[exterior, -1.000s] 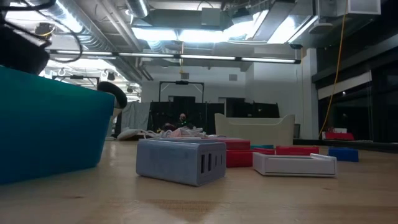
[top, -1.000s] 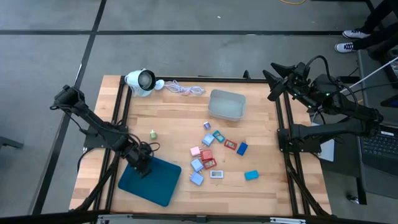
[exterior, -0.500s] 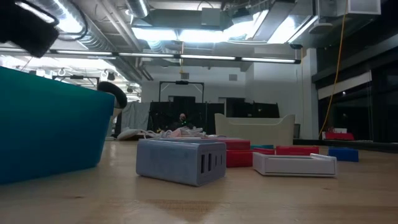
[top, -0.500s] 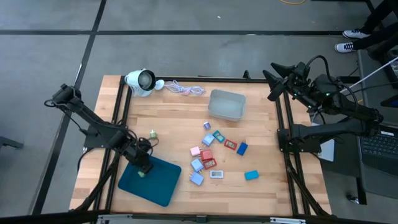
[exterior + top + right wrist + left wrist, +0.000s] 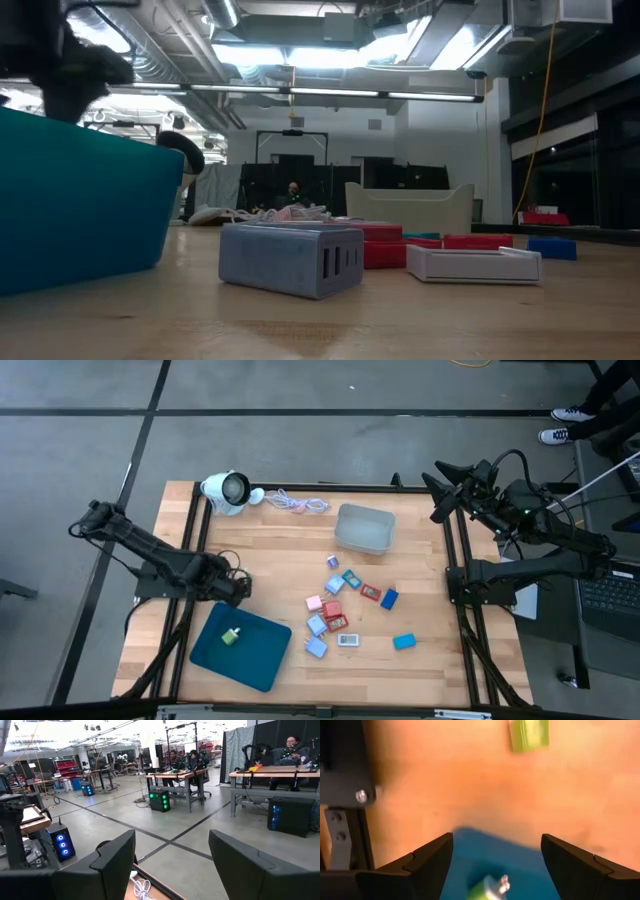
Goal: Pick & Place Office items
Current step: Put the green charger adapter into the blue bin
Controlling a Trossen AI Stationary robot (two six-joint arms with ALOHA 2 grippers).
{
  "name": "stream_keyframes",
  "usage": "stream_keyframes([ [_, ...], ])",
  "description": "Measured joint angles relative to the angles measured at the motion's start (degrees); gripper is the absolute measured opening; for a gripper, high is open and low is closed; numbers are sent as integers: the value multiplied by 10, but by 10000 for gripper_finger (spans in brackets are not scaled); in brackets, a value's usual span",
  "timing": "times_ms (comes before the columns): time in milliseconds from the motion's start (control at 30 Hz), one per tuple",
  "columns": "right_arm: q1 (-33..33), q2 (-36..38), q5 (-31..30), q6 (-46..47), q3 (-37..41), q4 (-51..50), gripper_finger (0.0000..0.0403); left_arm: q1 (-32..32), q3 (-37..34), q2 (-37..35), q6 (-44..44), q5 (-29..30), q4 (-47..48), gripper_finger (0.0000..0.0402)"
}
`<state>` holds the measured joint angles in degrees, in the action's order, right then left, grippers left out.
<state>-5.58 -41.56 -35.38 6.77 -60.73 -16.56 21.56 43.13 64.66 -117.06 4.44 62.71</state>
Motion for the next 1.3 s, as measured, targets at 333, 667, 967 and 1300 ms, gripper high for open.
stream_keyframes([
  [333, 0, 0, 7, -2, 0, 0, 257, -150, 0, 57, 105, 8, 11, 297],
  [667, 0, 0, 18, -8, 0, -1, 257, -253, 0, 164, 224, 6, -116, 297],
  [967, 0, 0, 18, -15, 0, -1, 257, -282, 3, 244, 296, -52, -147, 297],
  [1300, 0, 0, 13, -17, 0, -1, 257, -278, 2, 242, 296, -52, -140, 256],
])
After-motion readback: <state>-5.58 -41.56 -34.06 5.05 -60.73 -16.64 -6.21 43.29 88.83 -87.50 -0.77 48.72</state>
